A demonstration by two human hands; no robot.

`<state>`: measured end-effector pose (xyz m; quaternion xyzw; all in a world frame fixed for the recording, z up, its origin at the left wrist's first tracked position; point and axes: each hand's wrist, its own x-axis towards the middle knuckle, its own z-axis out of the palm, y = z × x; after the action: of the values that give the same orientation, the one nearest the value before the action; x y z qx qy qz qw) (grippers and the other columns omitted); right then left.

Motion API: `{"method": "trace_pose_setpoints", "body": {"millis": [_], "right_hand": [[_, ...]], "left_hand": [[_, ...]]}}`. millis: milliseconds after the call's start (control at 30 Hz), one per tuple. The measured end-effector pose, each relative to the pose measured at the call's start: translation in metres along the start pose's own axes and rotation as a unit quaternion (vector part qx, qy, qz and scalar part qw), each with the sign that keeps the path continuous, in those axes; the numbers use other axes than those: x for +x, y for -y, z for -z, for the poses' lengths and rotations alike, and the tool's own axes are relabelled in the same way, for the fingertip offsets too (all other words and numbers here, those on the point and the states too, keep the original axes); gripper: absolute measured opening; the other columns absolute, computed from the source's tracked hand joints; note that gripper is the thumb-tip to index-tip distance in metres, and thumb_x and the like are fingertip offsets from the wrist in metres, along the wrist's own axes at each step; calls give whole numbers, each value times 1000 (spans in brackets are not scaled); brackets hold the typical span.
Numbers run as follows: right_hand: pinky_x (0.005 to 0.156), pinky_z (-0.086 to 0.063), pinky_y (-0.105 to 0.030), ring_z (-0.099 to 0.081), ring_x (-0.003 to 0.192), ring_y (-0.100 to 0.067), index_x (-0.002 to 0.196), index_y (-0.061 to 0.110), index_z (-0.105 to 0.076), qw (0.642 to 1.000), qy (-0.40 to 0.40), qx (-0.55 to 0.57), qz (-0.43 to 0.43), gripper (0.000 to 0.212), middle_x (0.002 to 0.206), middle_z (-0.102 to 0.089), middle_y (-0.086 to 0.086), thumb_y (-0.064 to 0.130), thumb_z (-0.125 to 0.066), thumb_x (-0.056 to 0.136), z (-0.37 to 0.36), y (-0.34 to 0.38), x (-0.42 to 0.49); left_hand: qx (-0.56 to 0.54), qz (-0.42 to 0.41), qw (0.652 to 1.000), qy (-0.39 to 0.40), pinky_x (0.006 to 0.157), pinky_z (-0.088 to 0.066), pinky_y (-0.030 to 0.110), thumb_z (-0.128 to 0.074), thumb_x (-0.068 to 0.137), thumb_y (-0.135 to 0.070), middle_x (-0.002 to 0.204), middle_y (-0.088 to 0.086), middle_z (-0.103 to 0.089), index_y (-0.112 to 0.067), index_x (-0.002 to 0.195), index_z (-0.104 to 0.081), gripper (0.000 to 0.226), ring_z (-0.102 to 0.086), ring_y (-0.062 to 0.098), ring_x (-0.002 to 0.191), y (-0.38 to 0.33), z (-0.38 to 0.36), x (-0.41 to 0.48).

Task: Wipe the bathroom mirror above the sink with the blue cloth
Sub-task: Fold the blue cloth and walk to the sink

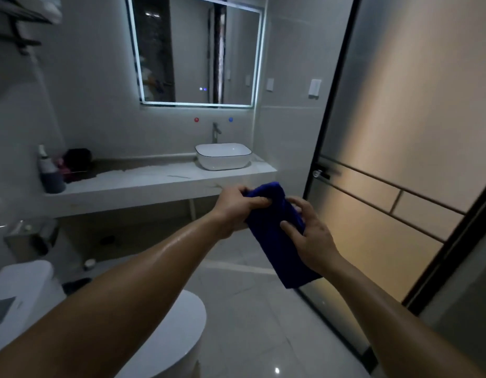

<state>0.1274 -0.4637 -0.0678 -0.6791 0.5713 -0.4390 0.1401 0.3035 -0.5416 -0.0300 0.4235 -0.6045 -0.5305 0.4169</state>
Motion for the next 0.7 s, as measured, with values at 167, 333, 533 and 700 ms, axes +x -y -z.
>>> {"method": "trace_pose_setpoints", "body": {"millis": [167, 333, 533, 700], "right_hand": [[83, -50, -32, -55, 95, -8, 122, 39, -54, 997, -45, -11, 61, 35, 123, -51, 6, 16, -58, 97, -24, -46, 81], [84, -47, -33, -51, 95, -11, 131, 25, -51, 998, -31, -30, 51, 32, 125, -46, 3, 26, -54, 99, -36, -79, 154], [80, -42, -30, -54, 102, -14, 131, 23, -44, 999, 14, -27, 27, 44, 121, -44, 7, 45, -57, 95, -61, -110, 236], [79, -42, -30, -47, 102, -13, 134, 20, -34, 992, -1, -79, 97, 81, 129, -41, 0, 57, -75, 75, -106, -129, 312]], "left_hand": [[24, 0, 997, -76, 55, -53, 23, -79, 81, -9, 82, 8, -69, -8, 88, -64, 17, -67, 18, 72, -7, 3, 82], [51, 5, 994, -97, 77, -59, 36, -78, 83, -14, 95, 10, -71, -9, 102, -65, 23, -70, 25, 88, -11, 0, 160], [51, 24, 992, -117, 85, -59, 43, -80, 81, -14, 98, 12, -72, -8, 104, -65, 28, -71, 27, 92, -1, 17, 236], [38, 26, 989, -143, 83, -60, 43, -77, 84, -18, 98, 9, -71, -10, 103, -63, 25, -69, 25, 91, -1, 50, 311]]}}
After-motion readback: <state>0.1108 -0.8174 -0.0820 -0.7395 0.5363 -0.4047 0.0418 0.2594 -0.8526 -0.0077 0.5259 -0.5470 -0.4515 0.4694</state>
